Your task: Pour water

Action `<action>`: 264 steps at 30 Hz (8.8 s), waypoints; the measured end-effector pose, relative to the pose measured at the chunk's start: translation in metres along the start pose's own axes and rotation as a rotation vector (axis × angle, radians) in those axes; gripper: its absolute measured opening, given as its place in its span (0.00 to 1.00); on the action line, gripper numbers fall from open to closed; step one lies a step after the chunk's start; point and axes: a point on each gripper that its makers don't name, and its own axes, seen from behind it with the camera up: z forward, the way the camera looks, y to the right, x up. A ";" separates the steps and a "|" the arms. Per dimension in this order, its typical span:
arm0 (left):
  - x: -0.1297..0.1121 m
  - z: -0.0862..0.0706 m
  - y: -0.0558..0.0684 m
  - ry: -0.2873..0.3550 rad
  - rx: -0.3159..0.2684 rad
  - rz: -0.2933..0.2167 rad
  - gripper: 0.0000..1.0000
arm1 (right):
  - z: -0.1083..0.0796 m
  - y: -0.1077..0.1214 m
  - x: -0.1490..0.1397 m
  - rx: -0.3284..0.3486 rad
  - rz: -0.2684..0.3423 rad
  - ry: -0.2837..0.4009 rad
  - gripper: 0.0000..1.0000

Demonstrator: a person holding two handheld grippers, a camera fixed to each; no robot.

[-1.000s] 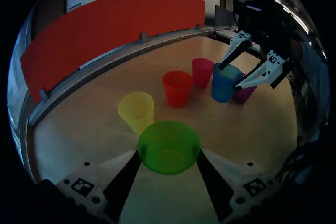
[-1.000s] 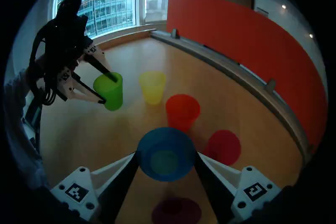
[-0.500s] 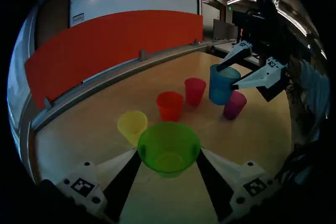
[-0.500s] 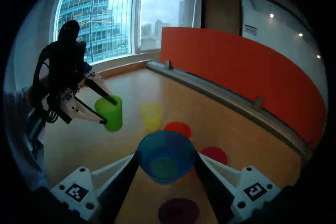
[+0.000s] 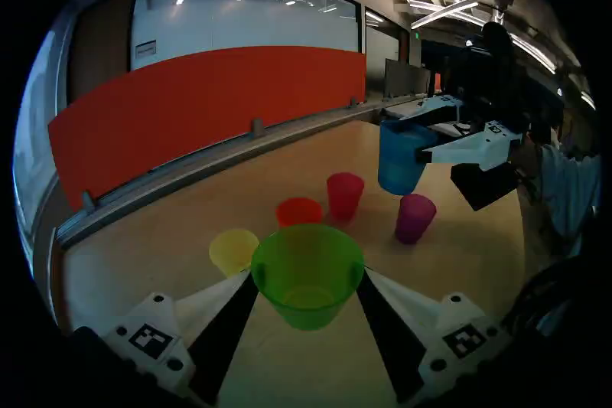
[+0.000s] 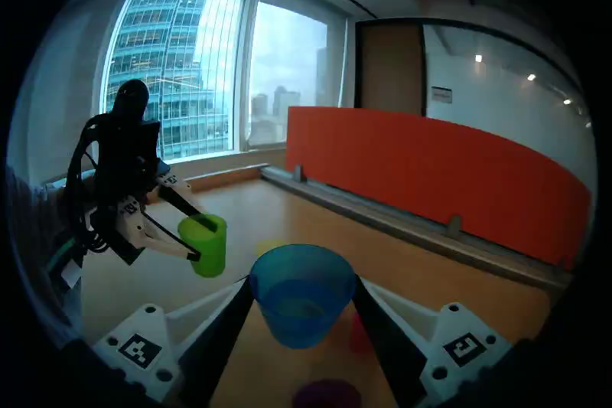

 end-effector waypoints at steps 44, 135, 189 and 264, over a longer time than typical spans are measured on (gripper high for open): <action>0.094 -0.048 0.059 0.448 -0.047 -0.011 0.87 | -0.034 -0.014 0.065 -0.008 -0.103 0.209 0.93; 0.106 -0.042 0.127 0.447 -0.158 0.076 0.86 | -0.032 -0.015 0.229 -0.196 -1.188 0.271 0.92; 0.106 -0.044 0.131 0.447 -0.162 0.081 0.86 | -0.031 -0.030 0.238 -0.226 -1.464 0.234 0.92; 0.110 -0.048 0.125 0.464 -0.150 0.066 0.86 | -0.041 -0.035 0.244 -0.171 -1.124 0.258 0.92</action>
